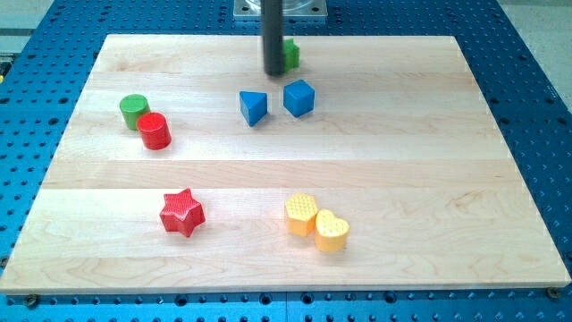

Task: Move the green circle into the green star

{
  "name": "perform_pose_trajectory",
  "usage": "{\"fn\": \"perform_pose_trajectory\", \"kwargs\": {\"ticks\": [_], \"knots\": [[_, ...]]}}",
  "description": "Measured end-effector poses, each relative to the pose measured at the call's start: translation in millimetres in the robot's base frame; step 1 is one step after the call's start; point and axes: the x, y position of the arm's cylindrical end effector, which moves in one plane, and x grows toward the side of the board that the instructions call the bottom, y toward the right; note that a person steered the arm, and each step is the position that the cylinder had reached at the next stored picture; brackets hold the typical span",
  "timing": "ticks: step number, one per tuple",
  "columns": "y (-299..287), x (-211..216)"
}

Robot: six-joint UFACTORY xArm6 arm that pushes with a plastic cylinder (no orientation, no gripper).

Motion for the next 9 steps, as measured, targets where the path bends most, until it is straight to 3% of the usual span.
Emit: {"fn": "perform_pose_trajectory", "kwargs": {"ticks": [1,2,3,5,7,8,9], "knots": [[-7.0,19.3],[26.9,-10.8],[-13.3,16.1],[-180.0,22.5],[-271.9,102.5],[-236.7,132.2],[-163.1,110.8]]}}
